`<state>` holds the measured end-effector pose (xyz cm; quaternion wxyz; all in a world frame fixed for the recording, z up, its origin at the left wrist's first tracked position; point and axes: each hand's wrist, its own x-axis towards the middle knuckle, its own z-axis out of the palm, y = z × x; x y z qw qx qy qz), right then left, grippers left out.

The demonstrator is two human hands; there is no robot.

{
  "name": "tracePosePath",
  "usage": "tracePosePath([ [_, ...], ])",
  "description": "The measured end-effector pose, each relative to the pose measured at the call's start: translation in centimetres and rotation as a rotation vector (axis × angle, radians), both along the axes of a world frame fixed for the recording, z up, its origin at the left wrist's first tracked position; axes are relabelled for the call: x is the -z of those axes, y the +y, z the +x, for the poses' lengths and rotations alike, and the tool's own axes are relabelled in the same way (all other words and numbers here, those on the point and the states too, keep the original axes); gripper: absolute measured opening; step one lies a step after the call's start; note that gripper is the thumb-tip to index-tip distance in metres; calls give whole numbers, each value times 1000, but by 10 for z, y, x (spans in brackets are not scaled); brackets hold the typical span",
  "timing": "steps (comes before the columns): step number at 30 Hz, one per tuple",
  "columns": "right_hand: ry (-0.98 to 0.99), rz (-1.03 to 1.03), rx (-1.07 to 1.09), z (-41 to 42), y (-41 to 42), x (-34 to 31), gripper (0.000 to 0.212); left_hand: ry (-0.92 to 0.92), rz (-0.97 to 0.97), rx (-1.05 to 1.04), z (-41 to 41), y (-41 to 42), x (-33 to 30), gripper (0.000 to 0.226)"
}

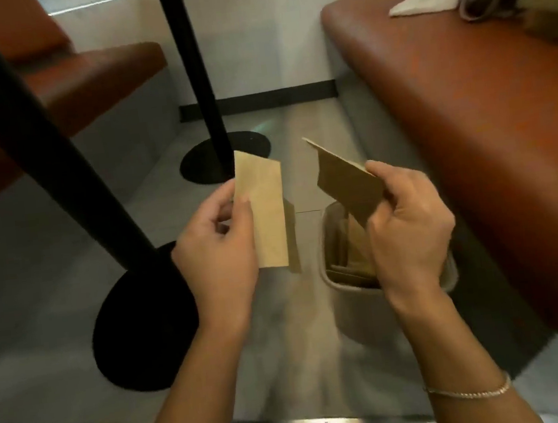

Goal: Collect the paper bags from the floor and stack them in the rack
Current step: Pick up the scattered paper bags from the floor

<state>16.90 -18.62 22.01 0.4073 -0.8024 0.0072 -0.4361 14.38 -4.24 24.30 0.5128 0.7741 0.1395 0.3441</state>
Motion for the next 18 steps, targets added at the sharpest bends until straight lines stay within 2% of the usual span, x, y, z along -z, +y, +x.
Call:
tracePosePath([
  [2,114,-16,19,0,-27,-7,39,-16,-12,61,12,-26,-18,26],
  [4,365,-50,-10,5,-42,-7,45,9,-23,113,26,-52,-25,26],
  [7,847,-102,-59,17,-51,5,53,192,39,163,45,-84,-11,29],
  [9,1067,-112,-142,16,-48,11,58,333,129,194,55,-97,17,30],
  [12,1194,-120,-254,5,-41,4,64,608,226,328,70,-110,49,36],
  [15,1212,-185,-280,-6,-40,-8,70,929,329,414,72,-116,49,47],
  [18,1241,-255,-321,-17,-45,-36,67,1017,463,378,54,-110,31,47],
])
